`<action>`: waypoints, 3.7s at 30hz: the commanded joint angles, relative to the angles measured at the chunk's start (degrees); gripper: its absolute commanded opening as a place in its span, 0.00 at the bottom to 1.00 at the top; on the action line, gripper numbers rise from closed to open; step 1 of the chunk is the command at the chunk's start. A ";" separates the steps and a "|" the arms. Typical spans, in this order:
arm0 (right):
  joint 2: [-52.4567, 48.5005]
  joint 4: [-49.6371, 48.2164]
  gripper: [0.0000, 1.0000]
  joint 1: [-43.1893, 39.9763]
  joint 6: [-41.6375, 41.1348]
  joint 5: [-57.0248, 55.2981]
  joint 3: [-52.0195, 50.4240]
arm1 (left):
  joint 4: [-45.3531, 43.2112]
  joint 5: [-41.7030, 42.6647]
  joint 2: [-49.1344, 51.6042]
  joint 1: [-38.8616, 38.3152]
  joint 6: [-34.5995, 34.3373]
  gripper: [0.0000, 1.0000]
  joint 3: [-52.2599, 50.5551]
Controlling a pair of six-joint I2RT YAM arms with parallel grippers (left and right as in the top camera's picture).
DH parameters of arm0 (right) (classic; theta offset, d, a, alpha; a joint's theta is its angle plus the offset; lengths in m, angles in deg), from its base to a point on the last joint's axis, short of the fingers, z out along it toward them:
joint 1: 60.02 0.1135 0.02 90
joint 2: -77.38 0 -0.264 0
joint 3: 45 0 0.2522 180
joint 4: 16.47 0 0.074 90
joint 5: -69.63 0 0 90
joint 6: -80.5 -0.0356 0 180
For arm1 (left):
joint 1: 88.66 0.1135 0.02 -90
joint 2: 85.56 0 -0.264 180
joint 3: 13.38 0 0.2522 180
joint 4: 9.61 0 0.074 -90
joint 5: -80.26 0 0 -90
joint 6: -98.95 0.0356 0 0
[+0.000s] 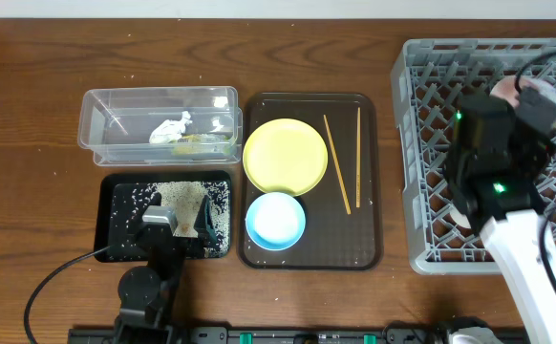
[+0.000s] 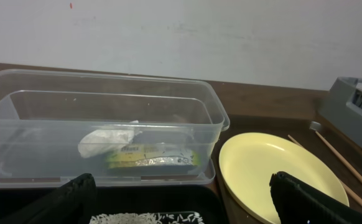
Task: Sort waste into correct bins and load items into the dishwasher rack
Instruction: 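Carry the pink bowl with the right gripper into the dish rack, then reach the right gripper to the light-blue bowl, grasp and lift it, then carry the light-blue bowl right and lower it into the dish rack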
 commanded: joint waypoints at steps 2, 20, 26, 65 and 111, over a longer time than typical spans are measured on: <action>-7.17 -10.27 0.01 -5.05 18.93 -7.50 0.28 | 1.68 -0.31 -0.42 0.31 0.17 0.92 -1.14; -27.06 -11.56 0.06 -3.50 22.71 -2.82 0.28 | 1.68 -0.31 -0.42 0.31 0.15 0.92 -1.14; -27.76 -9.46 0.57 3.17 22.69 -2.23 0.44 | 1.68 -0.31 -0.42 0.31 0.15 0.92 -1.14; -29.05 24.44 0.11 38.27 -20.46 68.72 8.33 | 1.68 -0.31 -0.42 0.31 0.15 0.92 -1.14; -18.88 -2.10 0.01 -19.21 22.08 -3.37 8.48 | 1.68 -0.31 -0.42 0.31 0.15 0.92 -1.14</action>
